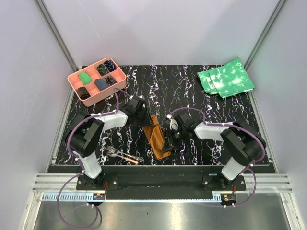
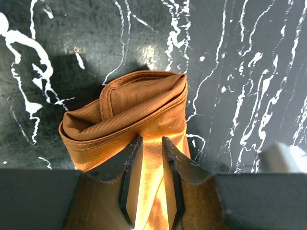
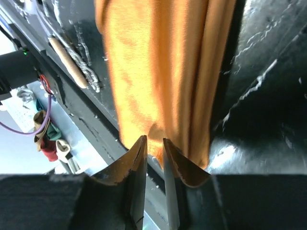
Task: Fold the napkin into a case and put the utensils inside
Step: Smooth out the smaller rectangle-folded napkin at the center of the board, then rotate the smaller rectangle-folded napkin at the center of the board.
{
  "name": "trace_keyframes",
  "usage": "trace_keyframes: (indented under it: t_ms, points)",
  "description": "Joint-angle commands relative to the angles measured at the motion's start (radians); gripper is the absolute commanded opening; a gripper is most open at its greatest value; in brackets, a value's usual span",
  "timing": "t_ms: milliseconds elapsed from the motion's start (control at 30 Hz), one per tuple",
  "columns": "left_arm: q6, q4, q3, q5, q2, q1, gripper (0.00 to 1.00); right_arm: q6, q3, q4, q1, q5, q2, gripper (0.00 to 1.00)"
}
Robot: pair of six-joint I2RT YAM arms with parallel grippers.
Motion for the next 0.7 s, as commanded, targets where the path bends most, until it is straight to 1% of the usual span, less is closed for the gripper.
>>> trace_keyframes:
  t_ms: [0,33,67,100,133,200,267,333,400,467,533,600,667]
  points:
    - [0.021,-0.029,0.032,-0.012,-0.066,0.002,0.29,-0.019,0.079,-0.100,0.004,0.035,-0.107,0.29]
    - [0.013,-0.034,0.034,-0.007,-0.100,0.003,0.29,-0.013,0.087,-0.109,0.008,0.023,-0.114,0.29]
    - [0.013,-0.046,0.035,-0.007,-0.121,0.003,0.32,0.004,0.090,-0.110,0.021,0.018,-0.122,0.32]
    - [0.013,-0.055,0.039,-0.023,-0.146,0.002,0.33,0.012,0.096,-0.108,0.034,0.028,-0.130,0.34]
    - [0.015,-0.071,0.043,-0.039,-0.199,0.006,0.35,0.033,0.099,-0.103,0.066,0.048,-0.136,0.35]
    - [0.018,-0.105,0.046,-0.084,-0.253,0.011,0.38,0.058,0.101,-0.090,0.094,0.064,-0.140,0.36]
    - [0.023,-0.137,0.048,-0.096,-0.315,0.028,0.39,0.101,0.099,-0.062,0.129,0.097,-0.139,0.38]
    - [0.027,-0.158,0.046,-0.105,-0.370,0.046,0.40,0.137,0.111,-0.047,0.174,0.120,-0.118,0.38]
    - [0.030,-0.177,0.034,-0.122,-0.408,0.054,0.40,0.164,0.131,-0.028,0.214,0.143,-0.084,0.37]
    - [0.032,-0.187,0.011,-0.132,-0.465,0.061,0.41,0.226,0.134,-0.007,0.264,0.189,-0.061,0.35]
    - [0.041,-0.200,-0.007,-0.144,-0.506,0.070,0.42,0.277,0.119,0.054,0.289,0.202,-0.023,0.31]
    - [0.047,-0.218,-0.020,-0.150,-0.527,0.075,0.42,0.296,0.110,0.062,0.320,0.237,0.004,0.30]
    - [0.052,-0.223,-0.041,-0.148,-0.547,0.075,0.43,0.319,0.090,0.059,0.329,0.289,0.014,0.26]
